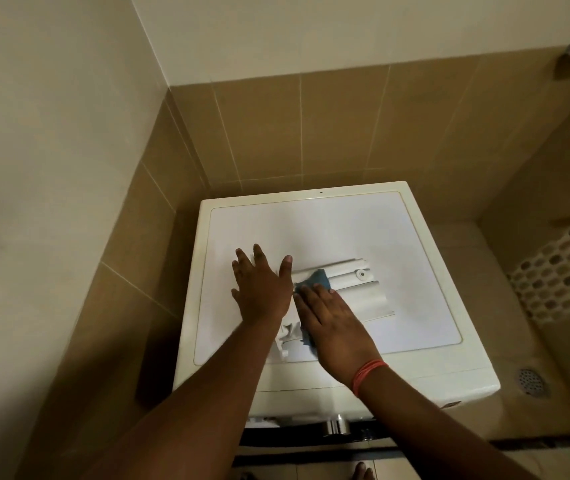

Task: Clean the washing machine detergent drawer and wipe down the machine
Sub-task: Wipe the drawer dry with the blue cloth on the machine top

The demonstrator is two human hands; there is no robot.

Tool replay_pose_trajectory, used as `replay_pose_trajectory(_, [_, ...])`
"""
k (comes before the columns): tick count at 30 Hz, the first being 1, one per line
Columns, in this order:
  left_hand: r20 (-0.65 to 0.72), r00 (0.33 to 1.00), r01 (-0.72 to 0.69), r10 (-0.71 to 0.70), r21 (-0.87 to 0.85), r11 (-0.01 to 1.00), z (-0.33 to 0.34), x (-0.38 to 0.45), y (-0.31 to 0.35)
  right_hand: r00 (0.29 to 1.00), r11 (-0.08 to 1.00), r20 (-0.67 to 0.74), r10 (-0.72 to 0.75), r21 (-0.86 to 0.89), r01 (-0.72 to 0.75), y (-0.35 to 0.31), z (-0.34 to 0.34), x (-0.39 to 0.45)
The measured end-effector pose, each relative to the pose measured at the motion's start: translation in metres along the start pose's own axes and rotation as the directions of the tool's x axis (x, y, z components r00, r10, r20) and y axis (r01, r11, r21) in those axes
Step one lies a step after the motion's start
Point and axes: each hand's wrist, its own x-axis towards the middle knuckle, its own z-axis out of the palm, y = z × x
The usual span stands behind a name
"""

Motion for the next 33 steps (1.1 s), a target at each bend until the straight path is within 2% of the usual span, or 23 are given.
replay_pose_trajectory(2, [0.004, 1.000, -0.010, 0.010, -0.007, 1.000, -0.001, 0.000, 0.000, 1.000, 1.000, 0.008, -0.008, -0.015, 0.009, 0.016, -0.004, -0.005])
replay_pose_trajectory(6, [-0.005, 1.000, -0.013, 0.013, -0.012, 1.000, 0.000, -0.001, -0.001, 0.996, 0.992, 0.006, 0.086, -0.088, -0.085, 0.048, -0.008, -0.012])
replay_pose_trajectory(9, [-0.003, 1.000, 0.004, -0.004, -0.019, 1.000, -0.001, -0.001, 0.001, 0.994, 0.991, 0.006, 0.111, -0.074, -0.111, 0.038, -0.003, -0.006])
replay_pose_trajectory(13, [-0.006, 1.000, 0.018, -0.018, -0.028, 0.999, -0.002, -0.002, 0.002, 0.999, 1.000, -0.034, 0.023, -0.014, -0.023, 0.008, 0.006, -0.003])
replay_pose_trajectory(16, [-0.008, 1.000, 0.019, -0.019, -0.017, 1.000, -0.002, -0.002, 0.002, 0.998, 0.999, -0.050, -0.042, -0.024, 0.040, 0.030, 0.004, -0.010])
replay_pose_trajectory(20, [0.002, 1.000, 0.021, -0.021, -0.012, 1.000, -0.001, -0.001, 0.002, 0.993, 0.996, -0.083, 0.082, -0.037, -0.085, 0.074, -0.001, -0.026])
replay_pose_trajectory(24, [0.000, 0.999, 0.034, -0.034, -0.012, 0.999, -0.001, -0.002, 0.002, 0.979, 0.986, -0.120, 0.165, -0.002, -0.166, 0.055, 0.002, -0.018])
replay_pose_trajectory(26, [-0.003, 0.999, 0.035, -0.035, -0.018, 0.999, -0.002, -0.002, 0.002, 0.983, 0.990, -0.111, 0.144, 0.021, -0.143, 0.040, 0.006, -0.012])
replay_pose_trajectory(30, [-0.007, 1.000, 0.024, -0.024, -0.009, 1.000, -0.002, -0.002, 0.002, 0.997, 1.000, -0.080, 0.001, -0.013, -0.002, 0.041, 0.009, -0.013])
replay_pose_trajectory(31, [-0.008, 1.000, 0.021, -0.021, -0.007, 1.000, -0.002, -0.002, 0.001, 0.995, 1.000, -0.099, 0.012, 0.005, -0.012, 0.050, 0.010, -0.015])
replay_pose_trajectory(33, [-0.007, 1.000, 0.008, -0.008, 0.005, 1.000, -0.002, -0.003, 0.001, 0.975, 0.983, -0.146, 0.169, 0.093, -0.157, 0.068, 0.012, -0.022])
